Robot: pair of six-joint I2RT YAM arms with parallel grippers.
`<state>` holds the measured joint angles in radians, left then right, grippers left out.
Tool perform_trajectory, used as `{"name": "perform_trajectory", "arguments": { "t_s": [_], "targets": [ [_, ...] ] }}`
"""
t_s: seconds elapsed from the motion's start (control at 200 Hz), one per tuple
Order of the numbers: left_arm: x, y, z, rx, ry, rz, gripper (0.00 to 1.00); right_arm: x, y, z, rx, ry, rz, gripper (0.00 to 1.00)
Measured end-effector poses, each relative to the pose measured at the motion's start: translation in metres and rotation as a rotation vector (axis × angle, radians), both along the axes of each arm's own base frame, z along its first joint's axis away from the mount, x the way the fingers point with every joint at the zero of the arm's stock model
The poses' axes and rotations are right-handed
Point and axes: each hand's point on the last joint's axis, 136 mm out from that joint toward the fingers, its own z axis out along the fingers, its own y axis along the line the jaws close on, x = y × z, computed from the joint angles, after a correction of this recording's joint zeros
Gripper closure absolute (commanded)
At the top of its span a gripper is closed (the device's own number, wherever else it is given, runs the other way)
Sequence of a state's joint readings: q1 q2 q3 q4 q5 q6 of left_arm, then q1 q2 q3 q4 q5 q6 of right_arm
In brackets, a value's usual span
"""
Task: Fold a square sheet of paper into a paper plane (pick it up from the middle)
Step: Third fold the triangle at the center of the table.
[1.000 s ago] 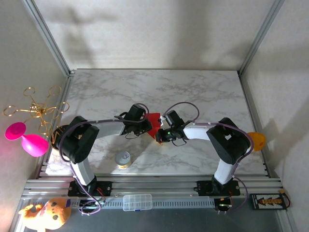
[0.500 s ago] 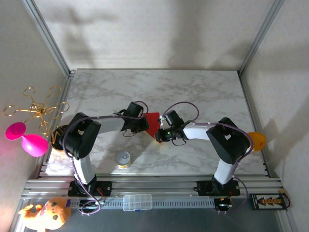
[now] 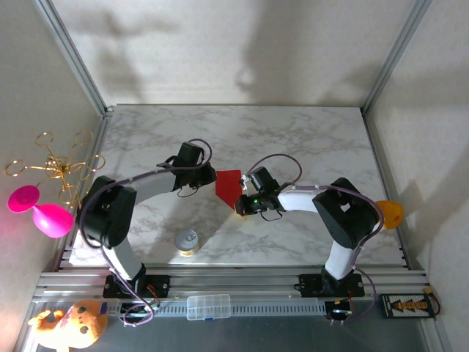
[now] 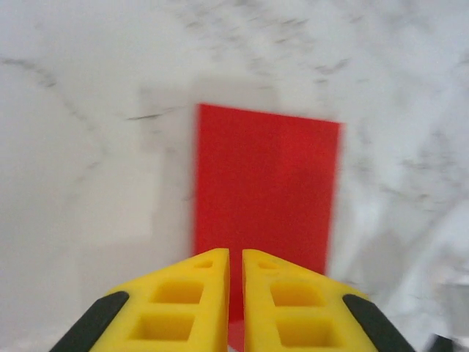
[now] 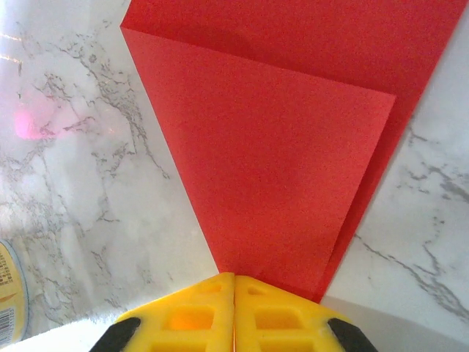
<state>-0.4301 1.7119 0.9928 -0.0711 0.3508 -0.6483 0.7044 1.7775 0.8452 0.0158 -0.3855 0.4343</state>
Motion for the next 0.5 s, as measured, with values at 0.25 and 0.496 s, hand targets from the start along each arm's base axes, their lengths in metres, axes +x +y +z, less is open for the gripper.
{"name": "perform_trajectory", "arguments": {
  "t_s": [0.25, 0.496],
  "targets": [
    [-0.037, -0.038, -0.006, -0.058, 0.024, -0.055, 0.9, 0.0, 0.0, 0.0, 0.0, 0.002, 0.0, 0.92],
    [-0.041, -0.038, -0.039, -0.032, 0.098, -0.033, 0.92, 0.0, 0.0, 0.0, 0.0, 0.001, 0.0, 0.91]
  ]
}}
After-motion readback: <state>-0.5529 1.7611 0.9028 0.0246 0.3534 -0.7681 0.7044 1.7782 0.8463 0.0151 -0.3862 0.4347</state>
